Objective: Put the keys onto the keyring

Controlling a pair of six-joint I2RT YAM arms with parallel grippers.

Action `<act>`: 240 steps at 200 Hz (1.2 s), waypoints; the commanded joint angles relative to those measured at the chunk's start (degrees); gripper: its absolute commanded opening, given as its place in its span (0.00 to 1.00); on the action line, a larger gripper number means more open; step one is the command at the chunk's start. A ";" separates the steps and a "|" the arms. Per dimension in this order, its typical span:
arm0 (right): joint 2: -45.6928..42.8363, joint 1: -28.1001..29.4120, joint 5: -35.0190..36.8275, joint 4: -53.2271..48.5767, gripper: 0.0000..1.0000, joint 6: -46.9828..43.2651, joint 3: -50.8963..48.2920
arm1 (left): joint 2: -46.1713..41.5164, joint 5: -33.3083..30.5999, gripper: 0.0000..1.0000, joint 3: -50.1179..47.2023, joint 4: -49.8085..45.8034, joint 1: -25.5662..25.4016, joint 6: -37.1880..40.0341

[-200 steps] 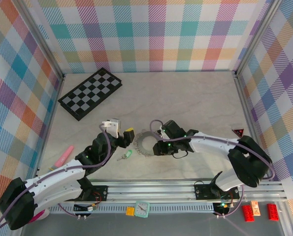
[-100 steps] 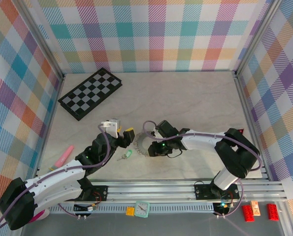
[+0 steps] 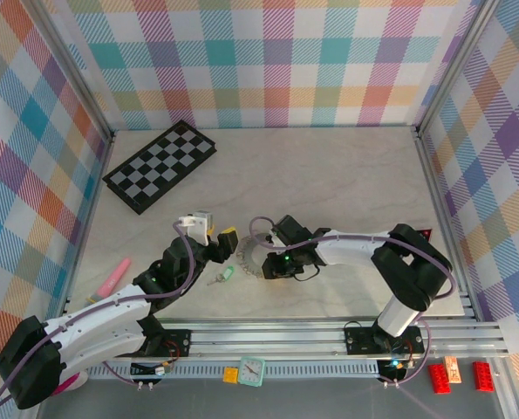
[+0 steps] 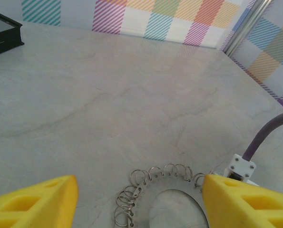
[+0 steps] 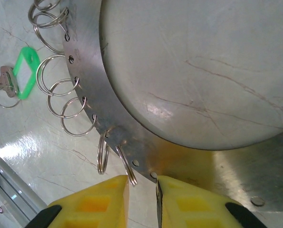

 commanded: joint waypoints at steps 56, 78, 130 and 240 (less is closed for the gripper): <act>2.64 0.62 -1.88 1.89 0.17 -1.11 3.27 | -1.38 -1.15 0.69 -0.90 1.40 0.49 -0.63; 3.25 0.75 -1.50 1.49 0.16 -1.39 3.75 | -1.53 -1.20 0.69 -0.87 1.40 0.48 -0.56; 4.34 1.02 -0.43 0.05 0.11 -2.18 4.49 | -1.91 -1.34 0.69 -0.73 1.15 0.48 -0.45; -17.11 3.13 15.62 2.38 0.00 -18.04 -2.93 | -9.34 -2.22 0.68 1.61 -5.18 0.44 5.72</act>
